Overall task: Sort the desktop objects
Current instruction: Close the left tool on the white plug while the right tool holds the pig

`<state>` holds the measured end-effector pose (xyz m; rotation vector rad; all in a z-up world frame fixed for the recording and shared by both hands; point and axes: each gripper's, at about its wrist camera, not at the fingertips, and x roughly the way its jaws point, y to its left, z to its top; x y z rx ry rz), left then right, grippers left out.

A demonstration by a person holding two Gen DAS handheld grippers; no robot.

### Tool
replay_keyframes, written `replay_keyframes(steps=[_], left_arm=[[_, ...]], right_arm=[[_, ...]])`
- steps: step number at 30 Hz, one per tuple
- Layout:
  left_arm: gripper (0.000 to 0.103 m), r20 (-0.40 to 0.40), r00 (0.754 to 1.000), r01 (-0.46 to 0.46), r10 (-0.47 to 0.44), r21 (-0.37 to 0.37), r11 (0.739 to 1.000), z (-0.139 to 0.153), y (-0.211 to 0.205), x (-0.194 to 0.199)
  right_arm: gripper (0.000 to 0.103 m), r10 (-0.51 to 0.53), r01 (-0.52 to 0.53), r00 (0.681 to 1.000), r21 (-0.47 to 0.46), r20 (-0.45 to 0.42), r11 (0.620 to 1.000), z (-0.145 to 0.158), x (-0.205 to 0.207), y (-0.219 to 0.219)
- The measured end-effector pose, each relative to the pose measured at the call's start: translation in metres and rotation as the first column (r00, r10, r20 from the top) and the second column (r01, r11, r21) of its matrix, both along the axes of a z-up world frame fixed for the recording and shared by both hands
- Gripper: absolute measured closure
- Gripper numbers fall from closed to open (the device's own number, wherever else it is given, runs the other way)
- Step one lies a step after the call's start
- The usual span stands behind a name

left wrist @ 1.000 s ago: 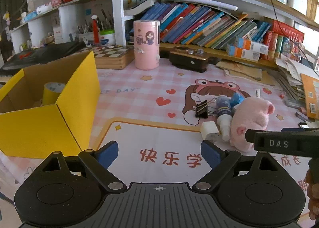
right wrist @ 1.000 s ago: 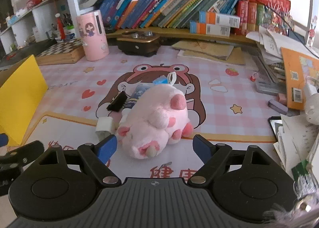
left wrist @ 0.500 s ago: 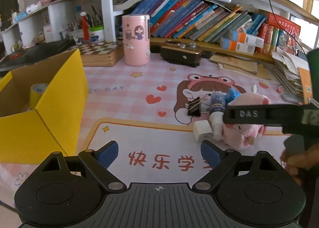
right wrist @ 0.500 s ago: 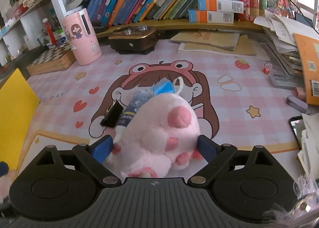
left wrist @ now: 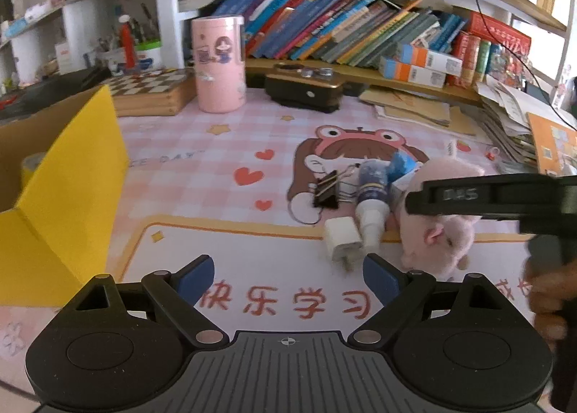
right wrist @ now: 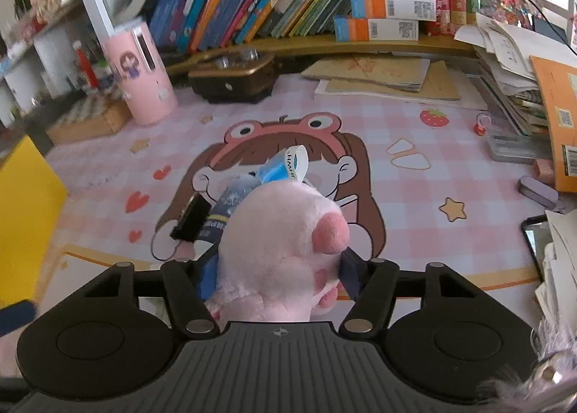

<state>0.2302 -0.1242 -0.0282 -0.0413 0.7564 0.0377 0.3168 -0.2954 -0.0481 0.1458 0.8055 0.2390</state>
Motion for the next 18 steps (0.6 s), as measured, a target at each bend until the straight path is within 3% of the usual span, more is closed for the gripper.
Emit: replay_keyframes(steps=[6, 14, 18], left_arm=[[0.02, -0.014, 0.999, 0.039, -0.039, -0.014, 0.999, -0.009, -0.011, 0.022], [0.062, -0.023, 0.999, 0.039, -0.04, -0.049, 0.998, -0.024, -0.02, 0.05], [0.069, -0.037, 0.997, 0.059, -0.061, -0.06, 0.996, -0.03, -0.027, 0.056]], right_arm=[[0.042, -0.001, 0.002, 0.998, -0.005, 0.064, 1.0, 0.021, -0.026, -0.023], [0.041, 0.001, -0.001, 0.999, -0.019, 0.038, 1.0, 0.019, -0.041, -0.035], [0.041, -0.002, 0.002, 1.0, -0.026, 0.031, 1.0, 0.018, -0.042, -0.038]])
